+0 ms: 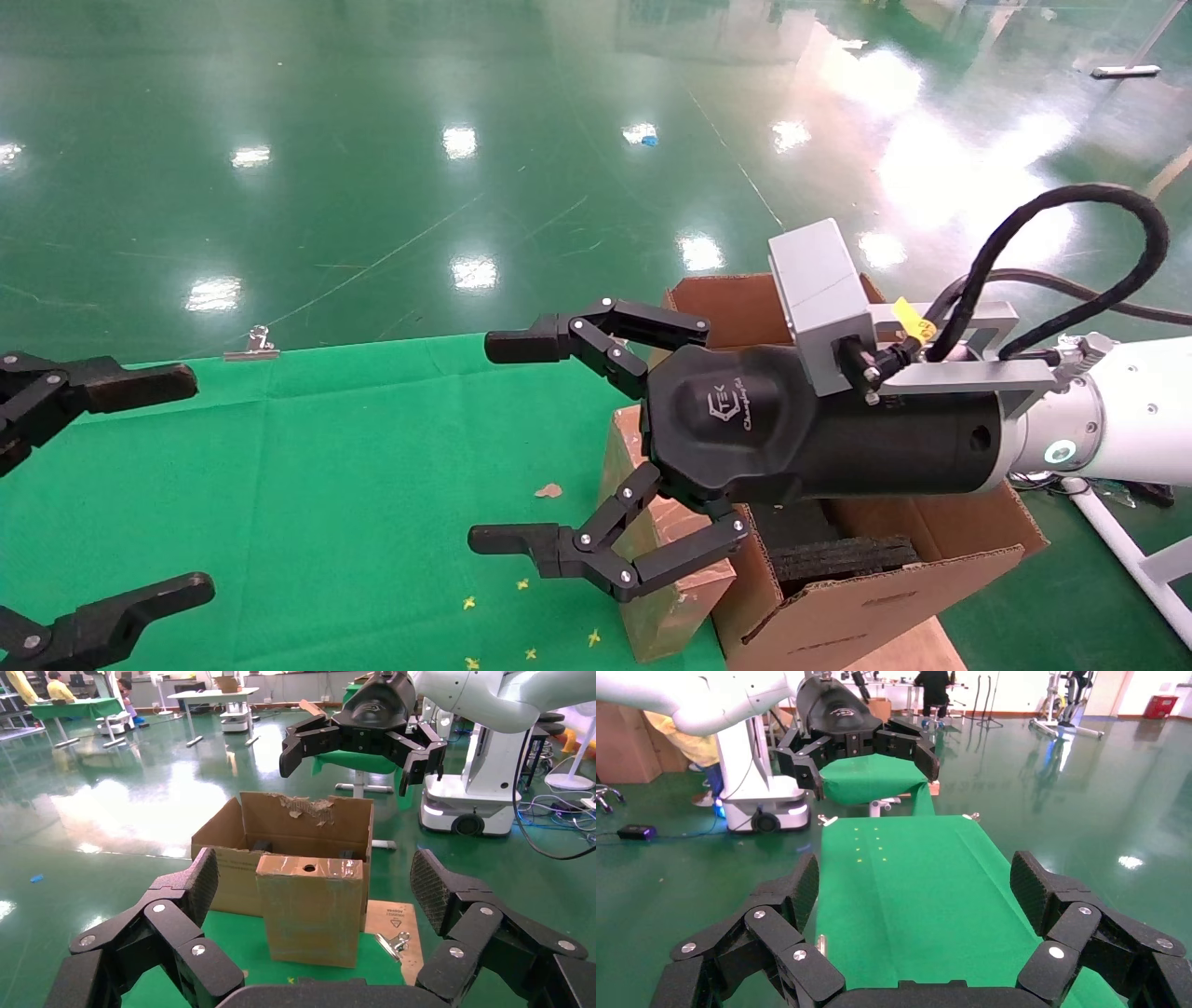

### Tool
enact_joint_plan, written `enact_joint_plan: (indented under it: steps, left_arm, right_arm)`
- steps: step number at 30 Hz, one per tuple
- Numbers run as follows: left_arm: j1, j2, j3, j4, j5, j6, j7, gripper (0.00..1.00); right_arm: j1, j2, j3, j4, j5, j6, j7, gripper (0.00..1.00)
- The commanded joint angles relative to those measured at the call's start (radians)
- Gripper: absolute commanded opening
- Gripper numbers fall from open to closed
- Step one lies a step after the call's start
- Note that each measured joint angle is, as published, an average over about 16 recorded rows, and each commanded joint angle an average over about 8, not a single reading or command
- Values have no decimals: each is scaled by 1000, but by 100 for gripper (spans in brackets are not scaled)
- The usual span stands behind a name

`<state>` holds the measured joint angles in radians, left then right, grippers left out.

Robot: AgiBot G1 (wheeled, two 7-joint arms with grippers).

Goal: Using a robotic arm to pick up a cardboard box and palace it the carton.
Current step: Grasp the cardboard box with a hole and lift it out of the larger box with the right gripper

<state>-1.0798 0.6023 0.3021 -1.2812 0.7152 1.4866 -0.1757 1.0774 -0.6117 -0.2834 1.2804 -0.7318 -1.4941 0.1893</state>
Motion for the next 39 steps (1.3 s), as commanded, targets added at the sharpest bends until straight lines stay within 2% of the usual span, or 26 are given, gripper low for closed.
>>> enact_joint_plan:
  steps: [1, 39]
  left_arm:
    - [0, 0, 0, 0, 0, 0, 0, 100]
    - [0, 0, 0, 0, 0, 0, 0, 100]
  right_arm:
    - [0, 0, 0, 0, 0, 0, 0, 100]
    - [0, 0, 0, 0, 0, 0, 0, 100]
